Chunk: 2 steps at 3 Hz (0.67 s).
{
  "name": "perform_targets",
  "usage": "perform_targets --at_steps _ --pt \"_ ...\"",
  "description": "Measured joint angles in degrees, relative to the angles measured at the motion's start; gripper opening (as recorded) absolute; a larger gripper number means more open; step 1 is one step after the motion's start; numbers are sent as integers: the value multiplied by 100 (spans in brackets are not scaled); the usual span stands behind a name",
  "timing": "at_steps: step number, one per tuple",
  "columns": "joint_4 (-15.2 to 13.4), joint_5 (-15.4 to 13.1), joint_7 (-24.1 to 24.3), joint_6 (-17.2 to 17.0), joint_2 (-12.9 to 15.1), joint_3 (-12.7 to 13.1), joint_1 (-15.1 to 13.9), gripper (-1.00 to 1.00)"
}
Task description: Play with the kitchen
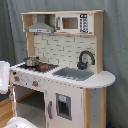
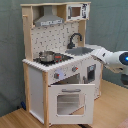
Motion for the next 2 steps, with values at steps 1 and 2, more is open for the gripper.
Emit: perform_targets --at_steps 1,2 --pt "-190 335 -414 -19 96 -88 -45 100" --pt "-350 651 -904 -18 282 -202 -167 100"
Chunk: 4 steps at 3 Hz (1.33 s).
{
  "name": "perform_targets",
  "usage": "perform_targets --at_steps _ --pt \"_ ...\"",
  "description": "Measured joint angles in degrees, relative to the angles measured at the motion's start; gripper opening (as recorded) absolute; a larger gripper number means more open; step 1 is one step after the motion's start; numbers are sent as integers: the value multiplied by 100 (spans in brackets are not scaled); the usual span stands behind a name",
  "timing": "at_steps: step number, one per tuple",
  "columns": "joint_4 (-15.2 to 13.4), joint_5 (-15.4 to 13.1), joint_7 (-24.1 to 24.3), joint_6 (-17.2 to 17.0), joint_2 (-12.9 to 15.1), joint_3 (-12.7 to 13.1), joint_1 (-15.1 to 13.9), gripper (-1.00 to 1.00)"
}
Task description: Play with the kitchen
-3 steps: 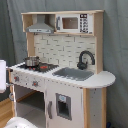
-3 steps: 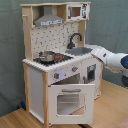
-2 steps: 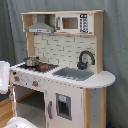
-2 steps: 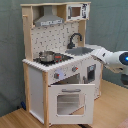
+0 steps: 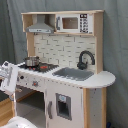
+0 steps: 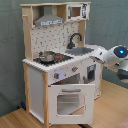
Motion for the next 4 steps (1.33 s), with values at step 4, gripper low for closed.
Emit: perform_targets --at_steps 4 --pt "300 1024 -923 754 1774 369 -950 100"
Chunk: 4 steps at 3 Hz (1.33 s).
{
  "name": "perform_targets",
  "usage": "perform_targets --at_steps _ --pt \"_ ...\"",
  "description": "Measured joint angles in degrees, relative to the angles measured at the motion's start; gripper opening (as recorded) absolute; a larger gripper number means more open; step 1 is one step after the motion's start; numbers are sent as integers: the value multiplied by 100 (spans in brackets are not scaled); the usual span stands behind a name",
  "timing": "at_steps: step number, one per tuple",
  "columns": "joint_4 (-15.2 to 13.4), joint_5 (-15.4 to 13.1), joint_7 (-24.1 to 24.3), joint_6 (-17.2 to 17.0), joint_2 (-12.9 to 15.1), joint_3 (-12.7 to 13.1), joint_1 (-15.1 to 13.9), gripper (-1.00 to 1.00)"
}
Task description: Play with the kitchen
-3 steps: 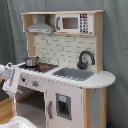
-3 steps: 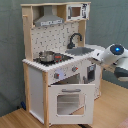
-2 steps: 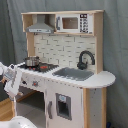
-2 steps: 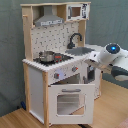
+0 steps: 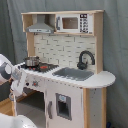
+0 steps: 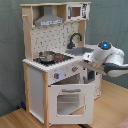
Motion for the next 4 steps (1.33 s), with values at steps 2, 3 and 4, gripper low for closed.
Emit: perform_targets --at_steps 2,3,4 --pt "198 -1 -308 398 932 199 -389 100" --pt "289 -3 -479 636 1458 407 -577 100" --pt "312 -3 -738 876 1952 599 -749 100"
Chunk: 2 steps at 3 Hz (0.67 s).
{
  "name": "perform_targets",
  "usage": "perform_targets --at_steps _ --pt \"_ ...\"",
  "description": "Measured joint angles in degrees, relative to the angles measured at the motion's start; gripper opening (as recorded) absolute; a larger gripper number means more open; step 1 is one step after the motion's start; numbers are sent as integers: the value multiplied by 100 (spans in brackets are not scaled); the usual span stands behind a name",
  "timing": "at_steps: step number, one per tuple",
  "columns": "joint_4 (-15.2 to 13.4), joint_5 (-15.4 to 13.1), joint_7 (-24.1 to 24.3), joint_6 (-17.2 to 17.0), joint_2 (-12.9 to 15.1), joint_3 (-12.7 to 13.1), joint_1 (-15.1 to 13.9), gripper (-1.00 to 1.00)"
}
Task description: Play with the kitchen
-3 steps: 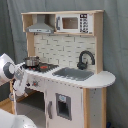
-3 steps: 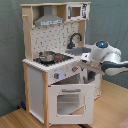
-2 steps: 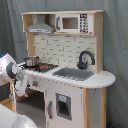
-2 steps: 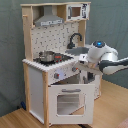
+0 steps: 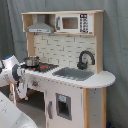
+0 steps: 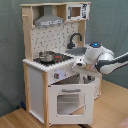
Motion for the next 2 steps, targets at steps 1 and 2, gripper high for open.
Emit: perform_targets --at_steps 1,2 --pt "1 0 -379 179 421 99 -132 100" --pt "5 0 -831 314 793 175 -184 100"
